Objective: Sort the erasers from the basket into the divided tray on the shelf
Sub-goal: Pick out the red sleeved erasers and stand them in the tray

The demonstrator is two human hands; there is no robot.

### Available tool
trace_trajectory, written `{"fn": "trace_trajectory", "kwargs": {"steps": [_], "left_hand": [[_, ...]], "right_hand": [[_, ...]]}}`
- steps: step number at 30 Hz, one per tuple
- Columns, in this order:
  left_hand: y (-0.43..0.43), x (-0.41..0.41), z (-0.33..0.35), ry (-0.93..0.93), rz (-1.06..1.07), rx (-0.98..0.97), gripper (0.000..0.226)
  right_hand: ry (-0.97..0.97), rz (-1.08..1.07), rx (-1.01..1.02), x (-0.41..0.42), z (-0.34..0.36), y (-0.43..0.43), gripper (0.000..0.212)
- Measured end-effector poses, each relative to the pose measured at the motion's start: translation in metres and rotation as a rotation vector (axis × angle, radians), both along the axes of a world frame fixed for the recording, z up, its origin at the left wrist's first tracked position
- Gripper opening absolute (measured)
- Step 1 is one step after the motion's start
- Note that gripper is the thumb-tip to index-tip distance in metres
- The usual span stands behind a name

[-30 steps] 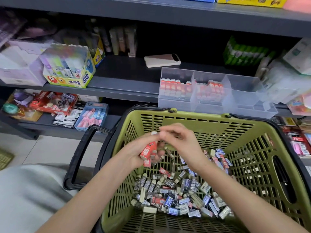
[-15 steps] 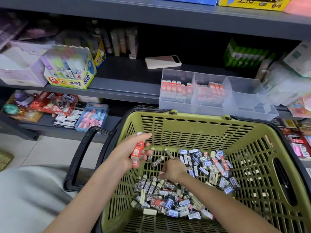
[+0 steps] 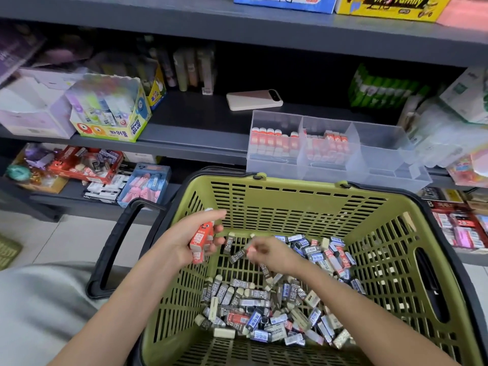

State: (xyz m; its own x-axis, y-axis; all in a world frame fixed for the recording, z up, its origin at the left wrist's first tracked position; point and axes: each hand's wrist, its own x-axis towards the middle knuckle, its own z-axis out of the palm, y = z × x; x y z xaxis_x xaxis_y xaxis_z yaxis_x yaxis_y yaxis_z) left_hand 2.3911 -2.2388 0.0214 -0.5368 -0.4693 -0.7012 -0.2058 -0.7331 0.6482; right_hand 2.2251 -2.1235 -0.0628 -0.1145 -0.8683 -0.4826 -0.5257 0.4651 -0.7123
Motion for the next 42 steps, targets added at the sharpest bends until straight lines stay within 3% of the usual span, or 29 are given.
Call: {"fn": "trace_trajectory", "kwargs": {"steps": [3,6,8,10,14,18,25,28,35,42], "left_hand": [[-0.008,-0.011,0.01,0.058,0.028,0.022,0.042],[-0.019,-0.03,0.028,0.158,0.088,0.001,0.029],[-0.026,-0.046,0.042,0.223,0.133,-0.02,0.026],[-0.033,-0.06,0.054,0.282,0.194,-0.04,0.031],[-0.045,-0.085,0.069,0.399,0.274,-0.084,0.033],[-0.057,-0.101,0.068,0.451,0.297,-0.065,0.029],[-0.07,-0.11,0.057,0.481,0.319,0.007,0.022],[-0.074,-0.109,0.05,0.516,0.336,0.033,0.022],[-0.075,-0.101,0.036,0.576,0.361,0.092,0.024],[-0.076,-0.095,0.035,0.603,0.333,0.107,0.025]], "right_hand": [[-0.046,-0.144,-0.305,-0.013,0.06,0.001,0.013],[0.443,-0.268,-0.756,-0.037,0.115,0.003,0.025],[0.686,-0.37,-0.852,-0.061,0.14,-0.001,0.023],[0.764,-0.432,-0.745,-0.086,0.144,-0.012,0.02],[0.63,-0.391,-0.514,-0.109,0.126,-0.02,0.021],[0.644,-0.35,-0.511,-0.107,0.117,-0.02,0.018],[0.358,-0.252,-0.581,-0.127,0.152,-0.045,0.04],[0.452,-0.2,-0.423,-0.143,0.165,-0.078,0.03],[0.52,-0.096,-0.357,-0.16,0.179,-0.127,0.014],[0.617,0.08,-0.18,-0.161,0.179,-0.148,0.019]]}}
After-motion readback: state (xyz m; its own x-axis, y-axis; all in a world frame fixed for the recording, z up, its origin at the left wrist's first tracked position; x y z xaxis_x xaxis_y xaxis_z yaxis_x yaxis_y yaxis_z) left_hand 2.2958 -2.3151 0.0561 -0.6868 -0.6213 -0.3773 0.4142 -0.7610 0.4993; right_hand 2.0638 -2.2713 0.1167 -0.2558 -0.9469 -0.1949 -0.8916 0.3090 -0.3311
